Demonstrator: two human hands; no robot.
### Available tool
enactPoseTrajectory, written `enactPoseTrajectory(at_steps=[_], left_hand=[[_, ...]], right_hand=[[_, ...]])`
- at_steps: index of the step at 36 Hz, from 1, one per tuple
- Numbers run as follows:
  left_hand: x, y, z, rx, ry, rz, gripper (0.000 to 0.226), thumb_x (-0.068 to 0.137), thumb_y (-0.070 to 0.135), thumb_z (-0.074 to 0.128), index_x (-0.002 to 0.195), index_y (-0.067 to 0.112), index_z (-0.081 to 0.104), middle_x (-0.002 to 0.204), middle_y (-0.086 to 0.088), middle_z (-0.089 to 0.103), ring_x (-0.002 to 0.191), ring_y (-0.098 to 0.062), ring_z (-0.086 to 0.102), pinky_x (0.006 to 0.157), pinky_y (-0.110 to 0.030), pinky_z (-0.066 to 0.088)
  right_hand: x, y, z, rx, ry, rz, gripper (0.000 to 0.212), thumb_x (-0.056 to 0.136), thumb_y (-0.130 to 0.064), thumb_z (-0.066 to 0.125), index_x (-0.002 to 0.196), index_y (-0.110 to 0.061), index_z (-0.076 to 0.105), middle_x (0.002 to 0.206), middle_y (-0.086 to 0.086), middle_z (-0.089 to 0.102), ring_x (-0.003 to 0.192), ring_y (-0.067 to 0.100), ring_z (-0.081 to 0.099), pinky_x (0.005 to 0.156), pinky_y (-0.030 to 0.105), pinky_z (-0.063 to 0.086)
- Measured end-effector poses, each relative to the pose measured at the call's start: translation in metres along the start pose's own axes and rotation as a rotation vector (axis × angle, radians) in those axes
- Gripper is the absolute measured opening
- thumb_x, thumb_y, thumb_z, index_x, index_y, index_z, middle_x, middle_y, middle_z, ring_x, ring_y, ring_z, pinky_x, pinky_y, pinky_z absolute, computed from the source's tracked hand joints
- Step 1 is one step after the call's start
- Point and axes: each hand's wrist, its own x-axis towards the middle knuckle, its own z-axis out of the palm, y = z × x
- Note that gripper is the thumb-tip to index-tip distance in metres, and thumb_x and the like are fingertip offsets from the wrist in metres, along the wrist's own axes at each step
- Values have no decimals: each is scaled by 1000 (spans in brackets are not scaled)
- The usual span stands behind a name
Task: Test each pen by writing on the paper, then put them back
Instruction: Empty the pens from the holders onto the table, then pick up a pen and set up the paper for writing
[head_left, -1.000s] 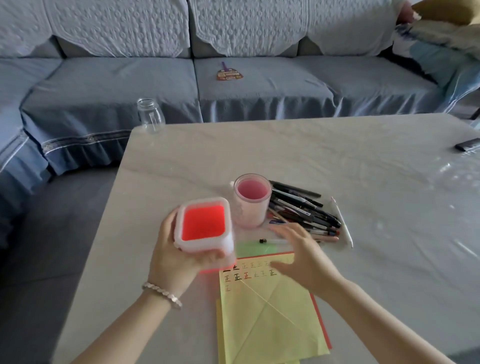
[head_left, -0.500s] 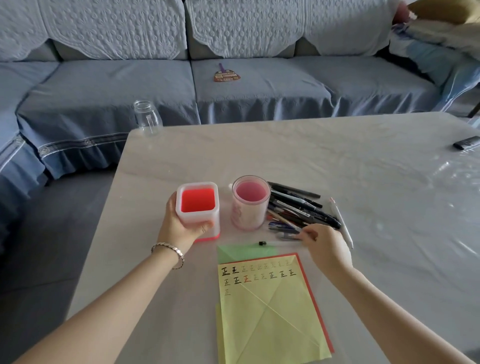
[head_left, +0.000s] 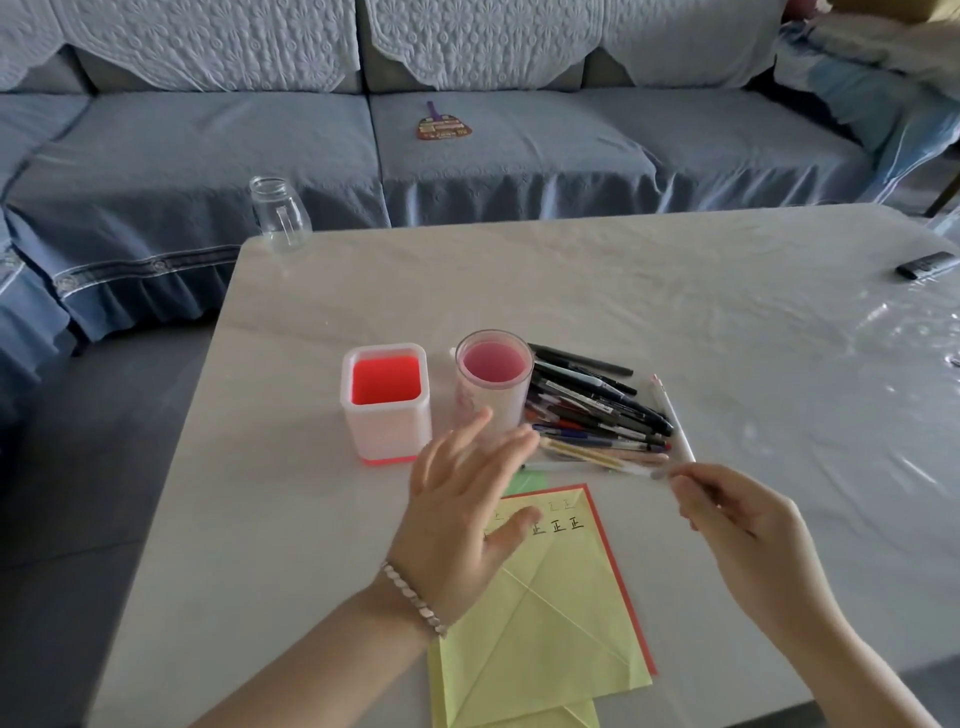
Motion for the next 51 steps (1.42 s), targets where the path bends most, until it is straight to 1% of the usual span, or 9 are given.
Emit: enactPoseTrajectory(at_steps=[6, 11, 15, 20, 30, 35, 41, 47, 51], left_hand=[[4, 6, 5, 116, -19, 139, 30, 90, 30, 45, 108, 17, 65, 95, 8, 69, 117, -12, 47, 100, -35, 27], [7, 11, 12, -108, -82, 61, 24, 94, 34, 41, 103, 26, 62, 93, 10, 69, 99, -4, 55, 91, -24, 33], [20, 15, 26, -225, -225, -8, 35, 92, 40, 44, 103, 16, 67, 95, 4, 70, 90, -6, 58, 78, -18, 39], [47, -2, 55, -88, -338, -276, 28, 91, 13, 53, 118, 8, 60, 121, -4, 59, 109, -17, 56, 95, -23, 41], [66, -36, 116, 62, -462, -387, 65, 86, -19, 32, 141, 15, 32, 151, 0, 26, 139, -10, 20, 107, -15, 17], [63, -38, 122, 67, -319, -398, 44, 86, -14, 46, 125, 4, 54, 136, -9, 48, 129, -18, 40, 98, -5, 15], [64, -42, 118, 48, -278, -300, 24, 71, -14, 67, 91, -1, 71, 95, -17, 69, 96, -31, 63, 89, -25, 38], [60, -31, 100, -7, -88, -202, 27, 61, -19, 71, 79, 2, 71, 75, -6, 71, 79, -10, 59, 79, -7, 40], [46, -4, 68, -196, 56, -469, 25, 70, -12, 68, 77, 11, 71, 78, 10, 70, 75, 6, 61, 72, 0, 42]], right_hand=[[-9, -28, 2, -5, -94, -106, 10, 74, -26, 63, 77, -33, 69, 62, -17, 62, 53, 6, 48, 51, 8, 36], [-7, -34, 11, 492, -187, 68, 24, 65, -30, 81, 71, -12, 66, 48, 2, 51, 44, 9, 43, 45, 14, 35], [1, -27, 21, 352, -272, 115, 14, 86, -13, 57, 78, -3, 63, 54, 3, 57, 47, 13, 48, 44, 19, 33], [17, -5, 8, 416, -29, 209, 32, 92, 1, 41, 82, -7, 71, 56, 6, 61, 52, 14, 56, 45, 19, 39], [35, 30, -15, 637, 100, 431, 26, 92, -6, 44, 87, -7, 69, 68, 9, 70, 59, 16, 64, 54, 22, 47], [36, 39, -16, 620, 102, 465, 24, 92, -7, 48, 82, -8, 70, 63, 6, 67, 57, 13, 62, 52, 19, 46], [33, 40, -16, 607, 107, 472, 31, 92, -8, 47, 75, -14, 72, 62, 4, 66, 57, 12, 60, 55, 22, 44], [27, 36, -15, 606, 104, 454, 35, 92, -7, 47, 71, -17, 73, 62, 4, 66, 57, 12, 60, 54, 20, 44], [22, 34, -14, 611, 101, 427, 33, 92, -6, 47, 74, -16, 73, 63, 7, 67, 57, 13, 60, 51, 17, 47]])
